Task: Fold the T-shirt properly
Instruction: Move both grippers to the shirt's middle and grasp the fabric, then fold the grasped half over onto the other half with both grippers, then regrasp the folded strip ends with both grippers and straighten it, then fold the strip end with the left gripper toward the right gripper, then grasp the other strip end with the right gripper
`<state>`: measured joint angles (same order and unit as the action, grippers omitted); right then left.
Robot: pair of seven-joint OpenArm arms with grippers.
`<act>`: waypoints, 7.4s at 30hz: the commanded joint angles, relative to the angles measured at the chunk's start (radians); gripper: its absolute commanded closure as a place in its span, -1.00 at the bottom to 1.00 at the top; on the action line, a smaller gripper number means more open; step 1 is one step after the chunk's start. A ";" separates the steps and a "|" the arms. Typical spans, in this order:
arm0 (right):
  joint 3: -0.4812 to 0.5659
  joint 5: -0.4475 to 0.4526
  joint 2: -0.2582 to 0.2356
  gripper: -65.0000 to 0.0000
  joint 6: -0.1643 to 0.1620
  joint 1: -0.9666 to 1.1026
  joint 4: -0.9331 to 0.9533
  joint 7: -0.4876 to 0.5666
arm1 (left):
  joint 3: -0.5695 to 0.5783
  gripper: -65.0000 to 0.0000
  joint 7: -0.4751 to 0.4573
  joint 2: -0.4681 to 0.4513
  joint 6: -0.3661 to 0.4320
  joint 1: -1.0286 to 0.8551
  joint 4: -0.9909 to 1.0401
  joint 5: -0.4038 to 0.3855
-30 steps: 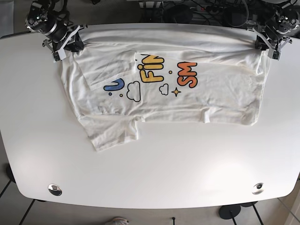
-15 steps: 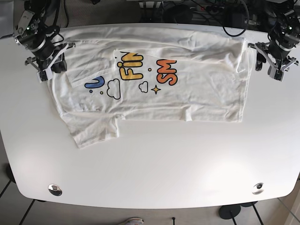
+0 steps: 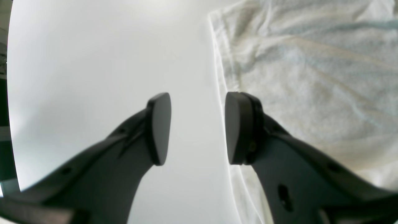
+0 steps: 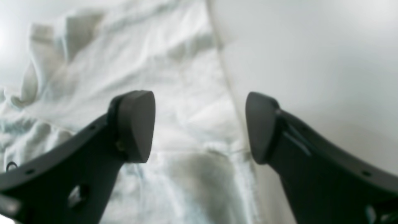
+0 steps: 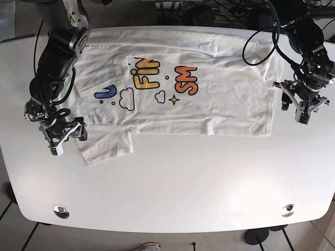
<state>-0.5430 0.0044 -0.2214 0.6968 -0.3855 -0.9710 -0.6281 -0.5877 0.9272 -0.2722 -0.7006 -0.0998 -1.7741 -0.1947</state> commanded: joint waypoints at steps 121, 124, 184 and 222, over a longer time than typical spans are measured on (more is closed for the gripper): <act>0.044 0.204 0.110 0.60 0.001 0.412 -0.490 -0.174 | -0.160 -0.47 0.043 0.000 0.060 -0.016 0.445 -0.489; 0.039 0.205 0.118 0.60 0.001 0.412 -0.490 -0.174 | -0.116 -0.47 0.020 0.000 0.002 -0.015 0.492 -0.481; 0.036 0.283 0.159 0.59 0.001 0.409 -0.555 -0.180 | 1.184 0.12 -0.230 0.126 0.534 0.114 -0.091 0.036; -0.398 0.575 0.101 -0.86 0.001 0.326 -0.424 -0.477 | 0.331 0.12 -0.276 0.115 0.284 -0.053 0.280 0.042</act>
<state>-0.9428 0.5743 -0.1066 0.6933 -0.0479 -1.3849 -1.1030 -0.2535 0.5850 -0.1452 -0.4423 -0.1440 -1.4979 -0.2192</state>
